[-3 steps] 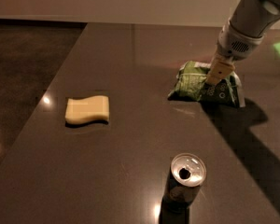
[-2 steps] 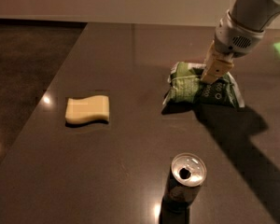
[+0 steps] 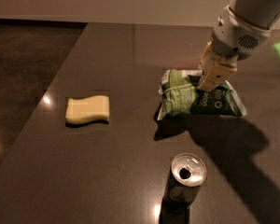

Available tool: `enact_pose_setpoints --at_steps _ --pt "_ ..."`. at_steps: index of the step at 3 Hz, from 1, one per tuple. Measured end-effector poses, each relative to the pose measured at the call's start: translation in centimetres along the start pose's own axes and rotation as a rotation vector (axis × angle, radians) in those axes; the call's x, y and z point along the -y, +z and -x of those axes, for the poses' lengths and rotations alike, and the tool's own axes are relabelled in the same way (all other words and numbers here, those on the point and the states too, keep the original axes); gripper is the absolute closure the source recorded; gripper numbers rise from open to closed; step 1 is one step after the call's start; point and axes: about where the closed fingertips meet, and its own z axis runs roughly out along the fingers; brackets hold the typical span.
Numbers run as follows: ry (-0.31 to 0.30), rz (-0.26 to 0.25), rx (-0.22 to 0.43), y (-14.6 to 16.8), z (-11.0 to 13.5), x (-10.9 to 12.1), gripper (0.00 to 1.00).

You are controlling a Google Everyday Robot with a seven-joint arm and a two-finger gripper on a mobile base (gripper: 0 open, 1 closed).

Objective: Move green jalapeno chip bag near redbull can

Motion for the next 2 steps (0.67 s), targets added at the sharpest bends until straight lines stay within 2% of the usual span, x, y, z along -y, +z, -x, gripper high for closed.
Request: enact_pose_setpoints --at_steps 2 --pt "-0.071 0.101 -0.003 0.7 2.1 -6.1 1.00"
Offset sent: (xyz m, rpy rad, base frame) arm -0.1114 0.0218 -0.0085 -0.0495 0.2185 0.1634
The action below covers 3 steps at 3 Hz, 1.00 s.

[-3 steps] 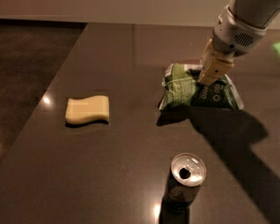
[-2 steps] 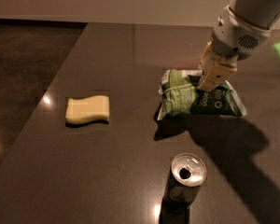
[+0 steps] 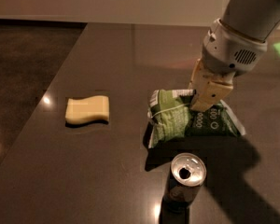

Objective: Move green jalapeno chip bag near redbull can

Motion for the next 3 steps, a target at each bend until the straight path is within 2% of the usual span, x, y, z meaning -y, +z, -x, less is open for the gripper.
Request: enact_pose_setpoints --at_steps 2,3 --pt "-0.021 0.055 -0.005 1.8 0.4 -2.1 0.57" --pt "-0.022 0.028 0.007 1.9 0.8 -1.5 0.33"
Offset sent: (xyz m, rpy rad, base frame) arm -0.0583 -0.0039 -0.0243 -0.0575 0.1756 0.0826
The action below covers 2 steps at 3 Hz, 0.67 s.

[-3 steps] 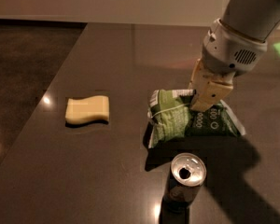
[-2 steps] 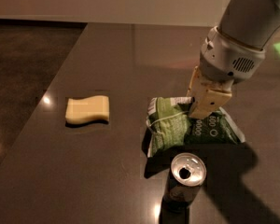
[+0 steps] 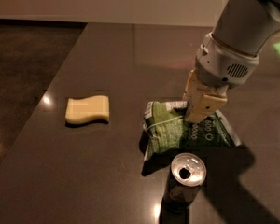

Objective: Move green jalapeno chip bag near redbull can

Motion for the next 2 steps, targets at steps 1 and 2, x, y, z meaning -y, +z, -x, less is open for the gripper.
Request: enact_pose_setpoints --at_steps 1,2 --pt "-0.001 -0.025 0.010 0.03 0.33 0.61 0.10" --pt "-0.003 -0.045 0.018 0.05 0.62 1.10 0.00"
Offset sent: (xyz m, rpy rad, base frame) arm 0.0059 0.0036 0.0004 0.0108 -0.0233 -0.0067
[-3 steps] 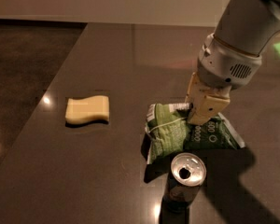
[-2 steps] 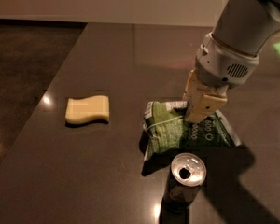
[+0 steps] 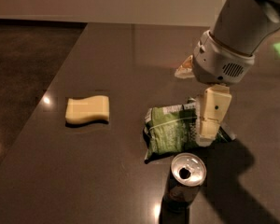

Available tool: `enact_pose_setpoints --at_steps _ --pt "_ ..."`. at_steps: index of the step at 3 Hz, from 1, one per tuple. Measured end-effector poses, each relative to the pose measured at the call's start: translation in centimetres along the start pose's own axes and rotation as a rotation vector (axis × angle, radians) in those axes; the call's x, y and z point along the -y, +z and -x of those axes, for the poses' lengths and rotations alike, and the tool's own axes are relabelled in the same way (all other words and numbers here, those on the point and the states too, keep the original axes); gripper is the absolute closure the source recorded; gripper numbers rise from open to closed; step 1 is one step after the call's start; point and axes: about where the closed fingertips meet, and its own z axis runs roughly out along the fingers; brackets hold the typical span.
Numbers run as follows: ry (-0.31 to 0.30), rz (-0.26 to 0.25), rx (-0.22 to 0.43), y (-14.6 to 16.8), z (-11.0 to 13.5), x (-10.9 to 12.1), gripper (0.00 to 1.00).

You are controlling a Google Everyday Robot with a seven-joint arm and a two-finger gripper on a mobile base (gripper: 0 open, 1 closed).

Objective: Move green jalapeno chip bag near redbull can

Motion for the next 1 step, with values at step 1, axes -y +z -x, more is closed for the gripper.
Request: enact_pose_setpoints --at_steps 1 --pt "0.000 0.000 0.000 0.00 0.00 0.00 0.00"
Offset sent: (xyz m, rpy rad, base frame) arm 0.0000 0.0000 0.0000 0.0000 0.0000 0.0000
